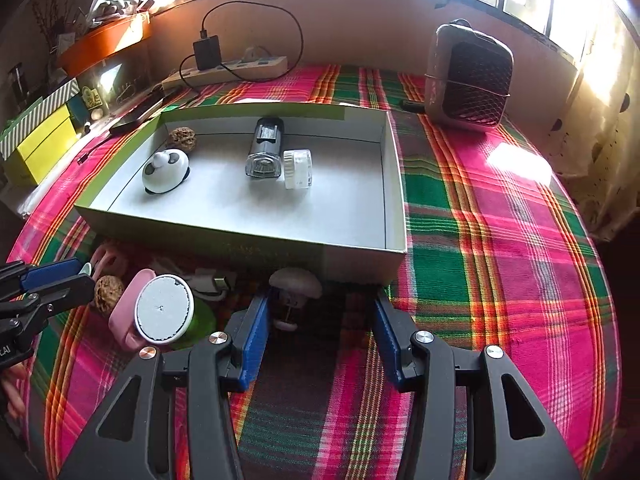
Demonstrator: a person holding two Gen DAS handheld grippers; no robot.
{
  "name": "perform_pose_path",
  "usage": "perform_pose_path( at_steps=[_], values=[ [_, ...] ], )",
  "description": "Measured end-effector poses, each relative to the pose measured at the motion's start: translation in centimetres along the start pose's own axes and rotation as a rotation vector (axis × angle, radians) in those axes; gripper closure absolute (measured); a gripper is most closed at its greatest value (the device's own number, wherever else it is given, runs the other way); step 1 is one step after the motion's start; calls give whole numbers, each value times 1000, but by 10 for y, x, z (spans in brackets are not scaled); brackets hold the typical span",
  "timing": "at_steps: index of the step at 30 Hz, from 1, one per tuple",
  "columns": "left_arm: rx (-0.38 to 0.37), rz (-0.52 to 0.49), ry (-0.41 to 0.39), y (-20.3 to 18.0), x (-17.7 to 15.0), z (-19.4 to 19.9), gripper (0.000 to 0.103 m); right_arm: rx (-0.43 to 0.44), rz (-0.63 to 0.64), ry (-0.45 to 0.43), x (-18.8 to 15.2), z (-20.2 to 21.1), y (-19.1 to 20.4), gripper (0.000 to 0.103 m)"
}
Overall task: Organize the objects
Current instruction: 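Move the left gripper to the pink holder while the right approaches the white mushroom knob, then close the left gripper on the pink holder while the right closes on the white knob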
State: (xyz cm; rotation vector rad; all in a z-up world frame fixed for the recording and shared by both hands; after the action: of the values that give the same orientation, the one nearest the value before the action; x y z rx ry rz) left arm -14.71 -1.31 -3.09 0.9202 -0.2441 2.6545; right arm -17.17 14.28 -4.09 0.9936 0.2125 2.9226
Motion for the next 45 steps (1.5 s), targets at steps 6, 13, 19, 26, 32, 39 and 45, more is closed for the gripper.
perform_pose_path(
  at_steps=[6, 13, 19, 26, 32, 39, 45],
  values=[
    [13, -8, 22, 0, 4, -8, 69, -31, -19, -6, 2, 1, -11, 54],
    [38, -21, 22, 1, 9, -12, 69, -51, -33, -13, 3, 3, -18, 54],
    [72, -26, 26, 4, 10, -14, 69, -49, -32, -15, 5, 2, -18, 54],
    [92, -34, 24, 3, 11, -15, 69, -33, -39, -12, 4, 3, -19, 57],
    [117, -30, 25, 5, 10, -14, 78, -10, -33, -10, 3, 3, -16, 67],
    [126, -12, 21, 11, 9, -13, 87, 3, -37, -9, 3, 4, -16, 77],
    [135, -20, 18, 9, 8, -13, 87, 6, -41, -9, 3, 4, -17, 78]
  ],
)
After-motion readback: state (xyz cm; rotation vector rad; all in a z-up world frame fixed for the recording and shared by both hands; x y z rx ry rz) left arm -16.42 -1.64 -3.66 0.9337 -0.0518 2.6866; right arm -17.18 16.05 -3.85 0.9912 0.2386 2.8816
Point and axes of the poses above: each gripper's, at about its wrist camera, not at the fingertips, and z roughly against the way its jaws point, y to its left, x to its top, the point moved 6 cm from there along -z, roughly the way its jaws point, and after that the axes turned 15 degrees about -z, right-handed, at the moved point
